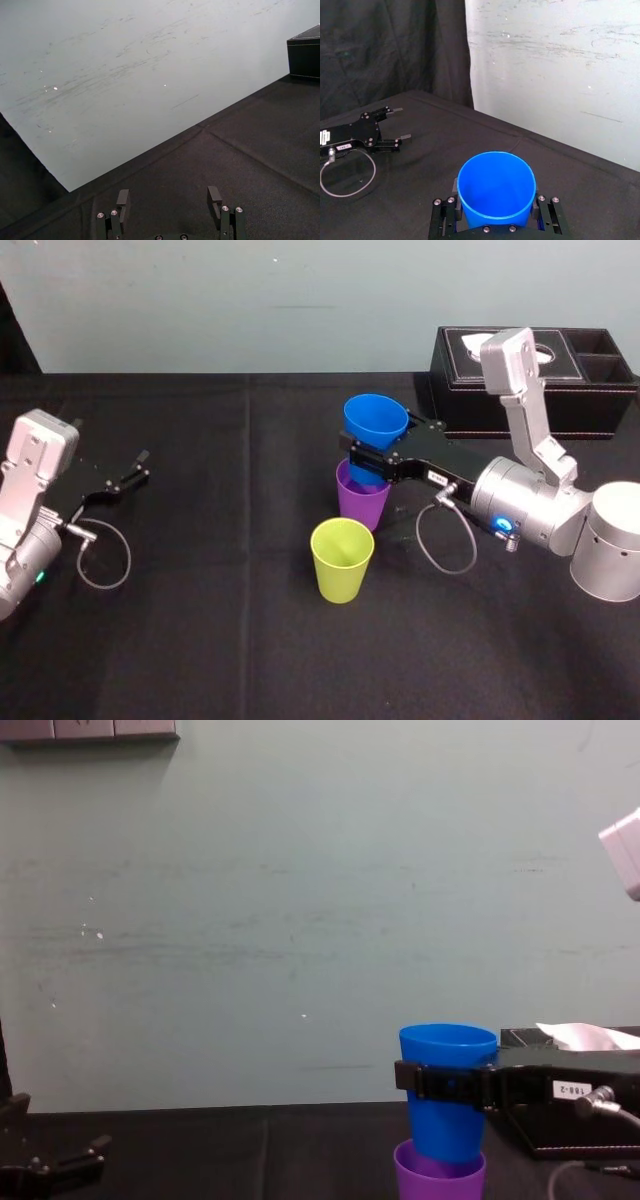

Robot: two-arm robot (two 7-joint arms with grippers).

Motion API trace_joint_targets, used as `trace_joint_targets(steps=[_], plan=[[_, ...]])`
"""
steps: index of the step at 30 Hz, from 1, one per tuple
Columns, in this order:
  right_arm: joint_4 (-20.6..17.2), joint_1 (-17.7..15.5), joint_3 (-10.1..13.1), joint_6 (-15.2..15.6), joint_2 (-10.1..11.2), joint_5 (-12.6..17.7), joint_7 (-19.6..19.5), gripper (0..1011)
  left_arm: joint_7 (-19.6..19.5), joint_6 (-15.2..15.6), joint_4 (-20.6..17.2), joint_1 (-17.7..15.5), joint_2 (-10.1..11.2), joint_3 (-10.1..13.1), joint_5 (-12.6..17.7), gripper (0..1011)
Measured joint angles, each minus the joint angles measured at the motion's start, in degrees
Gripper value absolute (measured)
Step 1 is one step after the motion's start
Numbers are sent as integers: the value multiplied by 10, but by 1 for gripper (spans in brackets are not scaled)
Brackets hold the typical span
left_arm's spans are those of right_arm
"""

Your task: Stack the three plastic cups sequentially using one hand.

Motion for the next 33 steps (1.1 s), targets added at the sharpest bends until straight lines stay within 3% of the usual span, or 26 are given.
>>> trace_joint_targets(steps=[33], plan=[[34, 11, -11, -24, -5, -3, 15, 767, 0, 0, 0, 0, 0, 0, 0, 1011]])
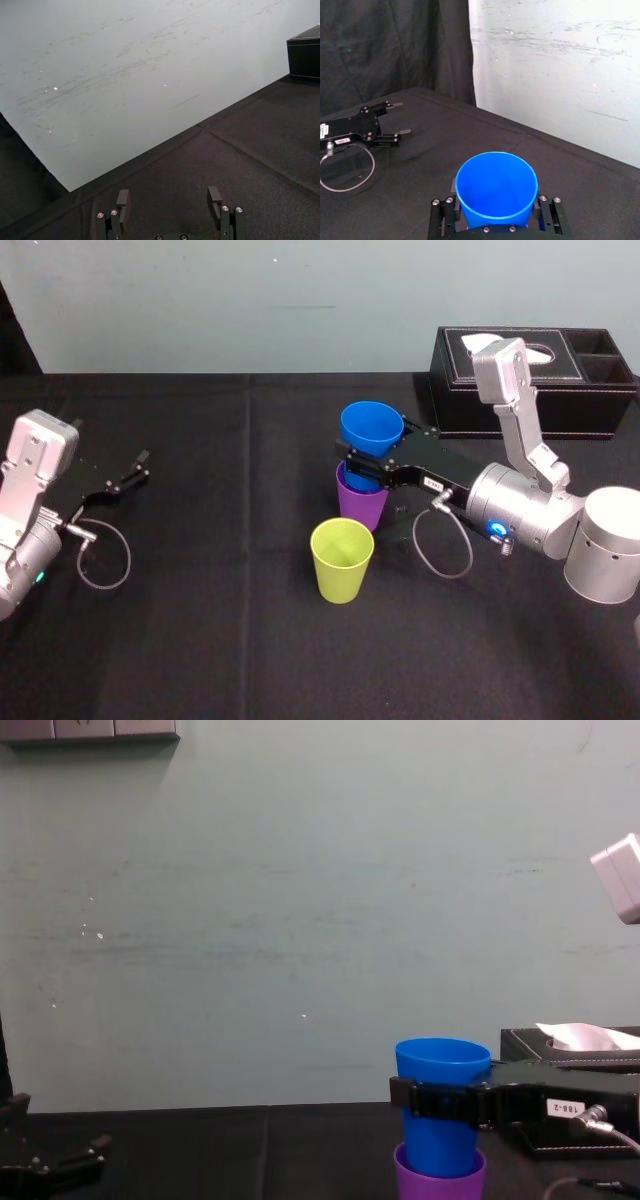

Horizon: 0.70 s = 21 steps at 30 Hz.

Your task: Stack the three plastic cups sequentially using one hand.

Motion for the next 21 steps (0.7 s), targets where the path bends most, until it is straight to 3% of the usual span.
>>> trace_joint_targets(steps=[9, 21], plan=[[-1, 0, 1, 2, 0, 0, 0, 997, 0, 0, 0, 0, 0, 0, 0, 1011], [-2, -1, 1, 3, 0, 0, -2, 1003, 0, 0, 0, 0, 0, 0, 0, 1011]])
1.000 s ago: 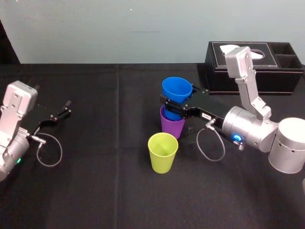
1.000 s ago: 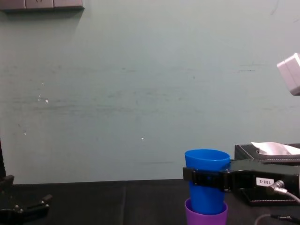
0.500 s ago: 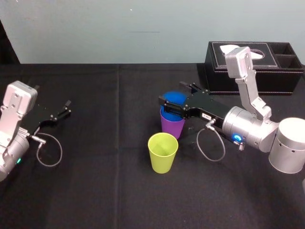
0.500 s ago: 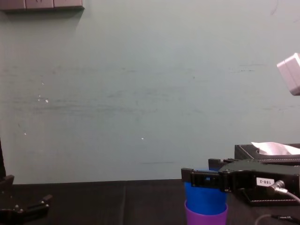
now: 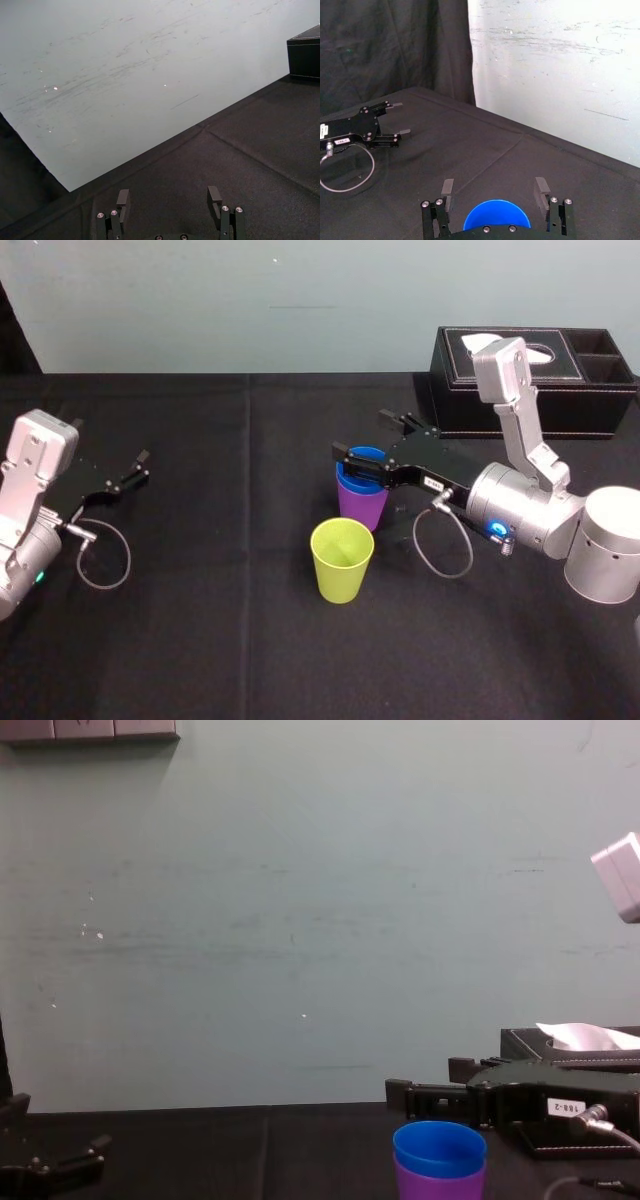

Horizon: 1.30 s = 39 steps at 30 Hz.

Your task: Stack the three plastic cups sequentially using one hand.

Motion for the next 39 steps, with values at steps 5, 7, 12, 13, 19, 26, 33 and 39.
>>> trace_joint_targets(steps=[5, 7, 12, 13, 19, 26, 33, 39], plan=[[-6, -4, 2, -2, 2, 0, -1, 1003, 0, 0, 0, 0, 0, 0, 0, 1011], [-13, -7, 4, -3, 4, 0, -1, 1003, 0, 0, 0, 0, 0, 0, 0, 1011], [-49, -23, 14, -1, 20, 4, -2, 1003, 0, 0, 0, 0, 0, 0, 0, 1011], [-55, -26, 16, 0, 24, 4, -2, 1003, 0, 0, 0, 0, 0, 0, 0, 1011], [-108, -59, 31, 4, 55, 13, -2, 1003, 0, 0, 0, 0, 0, 0, 0, 1011], [-155, -110, 41, 6, 106, 14, 6, 1003, 0, 0, 0, 0, 0, 0, 0, 1011], [-195, -170, 62, 6, 161, 17, 16, 1003, 0, 0, 0, 0, 0, 0, 0, 1012], [-209, -210, 69, -8, 191, 17, 30, 1003, 0, 0, 0, 0, 0, 0, 0, 1011]])
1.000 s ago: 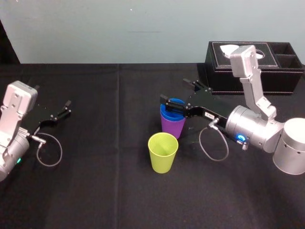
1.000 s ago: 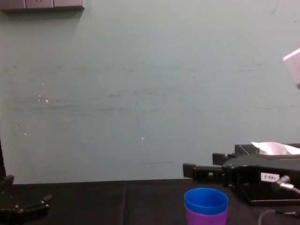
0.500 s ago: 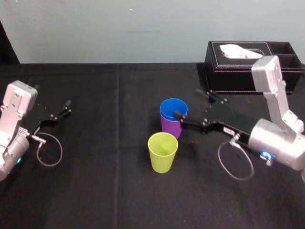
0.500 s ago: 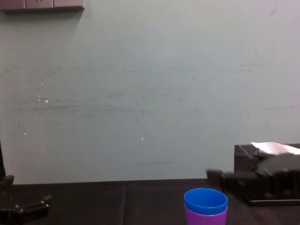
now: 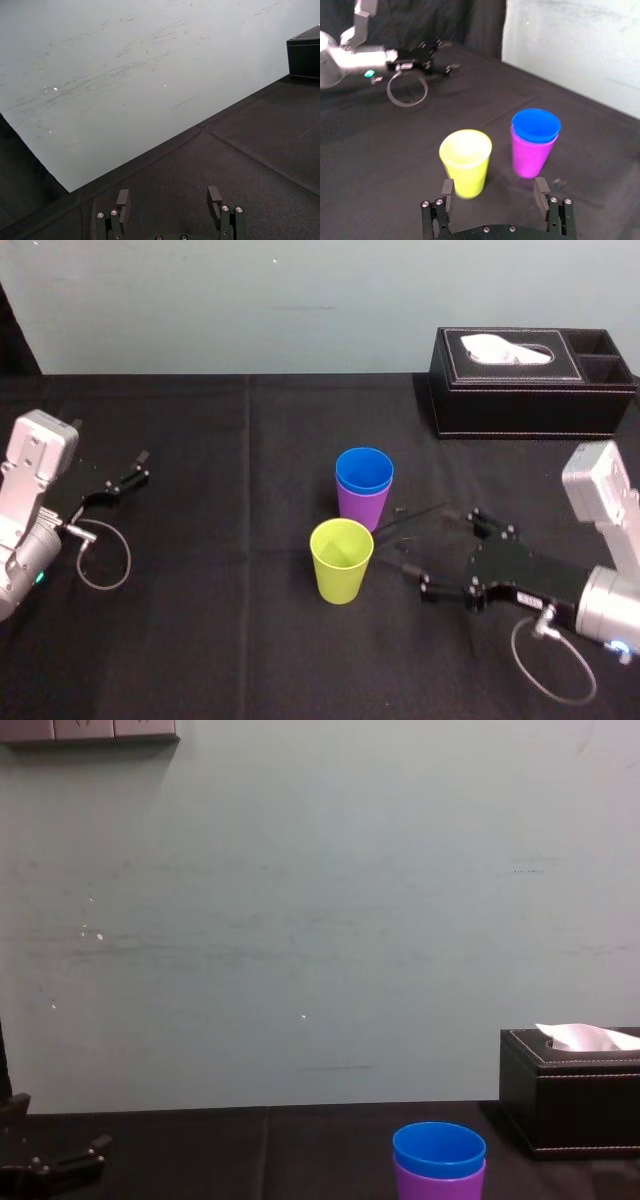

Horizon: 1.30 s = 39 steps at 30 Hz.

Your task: Stack the three plastic cups sequentially using one hand.

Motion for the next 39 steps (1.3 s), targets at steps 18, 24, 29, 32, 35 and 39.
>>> trace_joint_targets(steps=[18, 24, 29, 32, 35, 39], plan=[[26, -13, -37, -36, -37, -81, -9, 1003, 0, 0, 0, 0, 0, 0, 0, 1012], [37, -1, -42, -37, -57, -90, -9, 1003, 0, 0, 0, 0, 0, 0, 0, 1011], [44, 7, -48, -36, -69, -94, -4, 1003, 0, 0, 0, 0, 0, 0, 0, 1011], [48, 11, -51, -34, -75, -97, -2, 1003, 0, 0, 0, 0, 0, 0, 0, 1012], [52, 14, -53, -32, -80, -98, -1, 1003, 0, 0, 0, 0, 0, 0, 0, 1011], [56, 17, -55, -31, -86, -99, -1, 1003, 0, 0, 0, 0, 0, 0, 0, 1011]])
